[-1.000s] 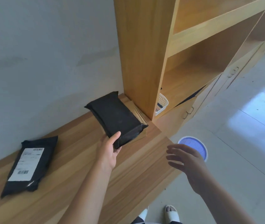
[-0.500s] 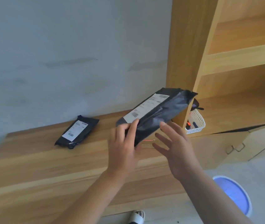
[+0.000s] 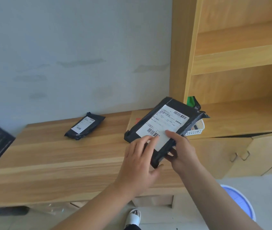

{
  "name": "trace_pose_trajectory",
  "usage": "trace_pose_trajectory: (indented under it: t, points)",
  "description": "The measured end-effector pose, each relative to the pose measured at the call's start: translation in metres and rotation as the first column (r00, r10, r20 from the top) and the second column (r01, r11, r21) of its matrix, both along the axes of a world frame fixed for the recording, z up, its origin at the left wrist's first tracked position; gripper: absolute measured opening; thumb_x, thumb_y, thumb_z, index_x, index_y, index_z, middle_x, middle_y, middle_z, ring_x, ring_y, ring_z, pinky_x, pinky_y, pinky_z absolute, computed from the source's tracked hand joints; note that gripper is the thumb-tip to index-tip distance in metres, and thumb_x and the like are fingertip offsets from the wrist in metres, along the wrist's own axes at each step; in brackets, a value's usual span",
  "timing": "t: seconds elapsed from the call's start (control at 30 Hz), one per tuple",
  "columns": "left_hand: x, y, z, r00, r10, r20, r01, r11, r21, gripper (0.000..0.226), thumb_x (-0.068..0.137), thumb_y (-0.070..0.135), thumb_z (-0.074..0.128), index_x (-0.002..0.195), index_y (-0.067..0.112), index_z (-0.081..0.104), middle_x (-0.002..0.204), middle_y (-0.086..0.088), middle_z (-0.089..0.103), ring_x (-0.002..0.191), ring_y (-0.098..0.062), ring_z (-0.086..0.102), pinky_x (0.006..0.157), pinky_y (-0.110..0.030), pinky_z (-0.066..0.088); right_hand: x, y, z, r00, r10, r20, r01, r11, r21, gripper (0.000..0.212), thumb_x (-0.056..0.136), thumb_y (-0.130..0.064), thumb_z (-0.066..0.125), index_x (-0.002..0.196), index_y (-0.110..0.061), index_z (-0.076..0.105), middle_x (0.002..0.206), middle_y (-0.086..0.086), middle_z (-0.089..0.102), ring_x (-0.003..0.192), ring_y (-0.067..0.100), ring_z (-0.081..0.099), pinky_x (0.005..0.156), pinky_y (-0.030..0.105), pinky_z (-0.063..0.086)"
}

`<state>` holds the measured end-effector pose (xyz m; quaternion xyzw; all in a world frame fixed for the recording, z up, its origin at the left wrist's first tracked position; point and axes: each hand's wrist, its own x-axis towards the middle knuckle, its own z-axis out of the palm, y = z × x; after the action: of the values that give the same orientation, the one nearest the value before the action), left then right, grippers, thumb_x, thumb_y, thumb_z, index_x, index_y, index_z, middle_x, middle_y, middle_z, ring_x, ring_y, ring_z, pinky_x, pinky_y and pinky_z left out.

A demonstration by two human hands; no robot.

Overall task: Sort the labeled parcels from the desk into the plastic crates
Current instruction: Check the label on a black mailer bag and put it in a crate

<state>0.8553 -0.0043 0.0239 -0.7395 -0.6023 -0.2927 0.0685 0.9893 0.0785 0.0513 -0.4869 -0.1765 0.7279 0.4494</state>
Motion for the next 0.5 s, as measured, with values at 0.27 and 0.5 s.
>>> trace_pose_trajectory:
  t: [0.27,0.5]
  points:
    - [-0.065,0.007,0.074,0.415,0.377,0.828,0.281,0.813,-0.511,0.068,0.076,0.058,0.081,0.137,0.043,0.055,0.15,0.005,0.056,0.131,-0.012,0.058,0.097,-0.028,0.05,0.059,-0.005,0.004,0.95,0.31,0.042,-0.309,0.91,0.275,0.047,0.084,-0.008,0.073,0.128,-0.02,0.067,0.119,0.006,0.077,0.114,0.035,0.071,0.108,0.059,0.049]
    - [-0.045,-0.007,0.056,0.376,0.355,0.856,0.483,0.713,-0.508,0.08,0.07,0.037,0.085,0.144,0.036,0.055,0.14,0.0,0.065,0.125,-0.024,0.066,0.084,-0.033,0.058,0.088,-0.015,-0.004,0.907,0.421,0.025,-0.402,0.845,0.352,0.058,0.073,-0.01,0.076,0.129,-0.013,0.067,0.126,0.012,0.074,0.114,0.037,0.071,0.107,0.059,0.049]
